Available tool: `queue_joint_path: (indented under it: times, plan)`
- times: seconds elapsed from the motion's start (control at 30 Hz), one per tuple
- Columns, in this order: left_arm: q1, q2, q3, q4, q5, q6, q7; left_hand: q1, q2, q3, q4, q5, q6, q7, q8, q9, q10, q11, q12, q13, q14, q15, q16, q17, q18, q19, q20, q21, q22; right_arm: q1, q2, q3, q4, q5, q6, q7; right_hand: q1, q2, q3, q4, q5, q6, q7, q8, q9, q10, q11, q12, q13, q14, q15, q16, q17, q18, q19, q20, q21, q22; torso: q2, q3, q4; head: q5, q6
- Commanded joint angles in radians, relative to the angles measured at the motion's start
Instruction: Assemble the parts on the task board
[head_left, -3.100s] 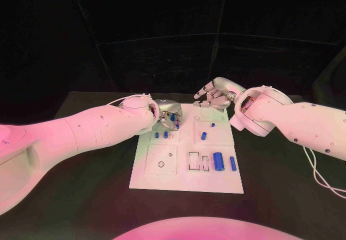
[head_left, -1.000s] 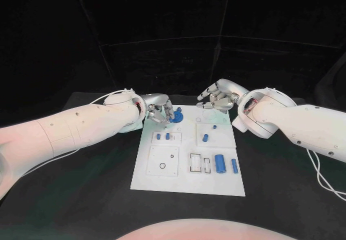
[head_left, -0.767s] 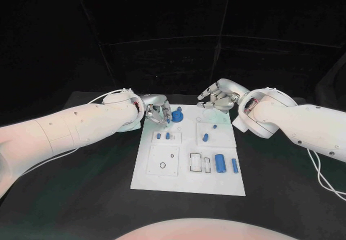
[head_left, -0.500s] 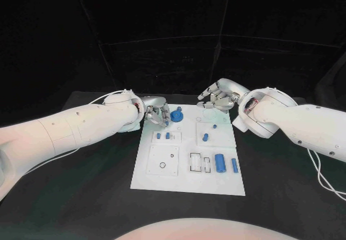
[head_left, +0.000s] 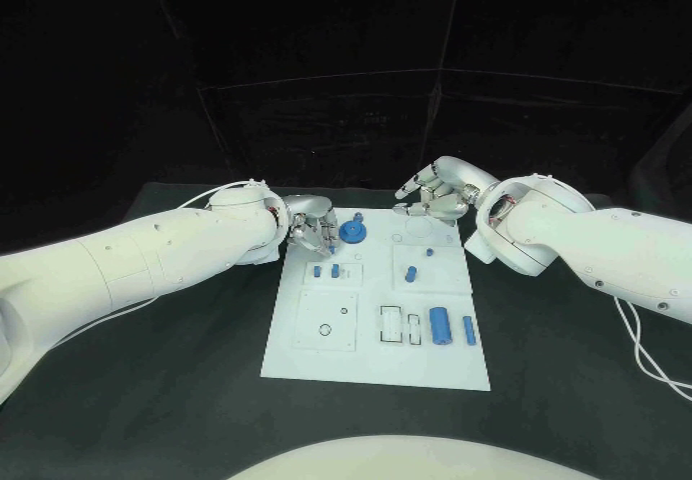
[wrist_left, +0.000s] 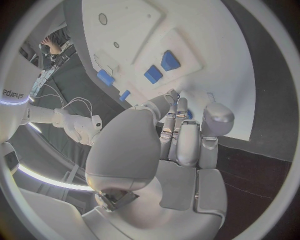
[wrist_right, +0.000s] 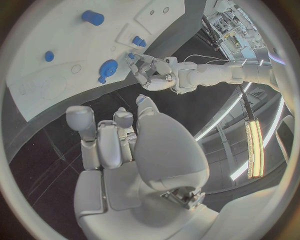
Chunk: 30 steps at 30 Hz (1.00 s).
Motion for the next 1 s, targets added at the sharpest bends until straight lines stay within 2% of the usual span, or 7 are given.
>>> queue_joint_path:
  times: [0.03, 0.6, 0.87, 1.0]
  plan:
    - [0.001, 0.001, 0.0, 0.001, -0.005, 0.023, -0.011, -0.01, 0.0, 0.006, 0.001, 0.0, 0.006, 0.001, -0.006, 0.0, 0.005, 0.0, -0.003, 0.001, 0.003, -0.001, 0.003, -0.001, -0.006, 0.006, 0.002, 0.006, 0.003, 0.002, 0.001, 0.001, 0.001, 0.001, -0.002, 0.006, 0.011, 0.001, 0.0, 0.004, 0.005, -0.004, 0.004, 0.004, 0.0, -0.005, -0.002, -0.002, 0.002, 0.034, -0.008, -0.006, 0.0, 0.017, -0.007, 0.002, -0.003, -0.001, 0.0, 0.0001, 0.0005, 0.0, -0.001]
    - [0.0, 0.004, 0.0, 0.001, -0.004, 0.026, -0.011, -0.012, -0.003, 0.007, -0.005, 0.0, 0.017, -0.001, -0.005, 0.001, 0.018, -0.003, 0.0, 0.004, 0.003, -0.003, 0.004, -0.003, -0.006, 0.004, 0.001, 0.006, 0.005, 0.002, 0.003, 0.0, -0.001, 0.001, -0.001, 0.007, 0.011, 0.001, 0.0, 0.004, 0.005, -0.004, 0.004, 0.004, 0.0, -0.005, -0.002, -0.002, 0.002, 0.034, -0.008, -0.006, 0.0, 0.017, -0.007, 0.002, -0.003, -0.001, 0.0, 0.0002, 0.0004, -0.001, -0.003]
    - [-0.002, 0.007, 0.0, -0.004, -0.004, 0.023, -0.01, -0.029, -0.018, 0.006, -0.007, 0.0, -0.052, 0.014, -0.055, -0.008, -0.015, 0.011, -0.022, 0.0, 0.0, 0.007, 0.004, -0.011, -0.006, -0.001, 0.007, 0.003, 0.006, 0.002, 0.002, 0.0, -0.001, 0.001, -0.001, 0.007, 0.011, 0.001, 0.0, 0.004, 0.005, -0.004, 0.004, 0.004, 0.0, -0.005, -0.002, -0.002, 0.002, 0.034, -0.008, -0.006, 0.0, 0.017, -0.007, 0.002, -0.003, -0.001, -0.001, 0.0005, 0.0001, -0.002, -0.003]
    - [-0.003, 0.006, -0.001, -0.005, -0.004, 0.019, -0.01, -0.033, -0.022, 0.006, -0.008, 0.0, -0.062, 0.018, -0.064, -0.007, -0.027, 0.016, -0.029, 0.0, -0.001, 0.011, 0.003, -0.015, -0.006, -0.003, 0.01, 0.0, 0.005, 0.002, 0.001, 0.0, -0.001, 0.001, 0.0, 0.006, 0.011, 0.001, 0.0, 0.004, 0.005, -0.004, 0.004, 0.004, 0.0, -0.005, -0.002, -0.002, 0.002, 0.034, -0.008, -0.006, 0.0, 0.017, -0.007, 0.002, -0.003, -0.001, -0.001, 0.0008, 0.0004, -0.004, -0.003]
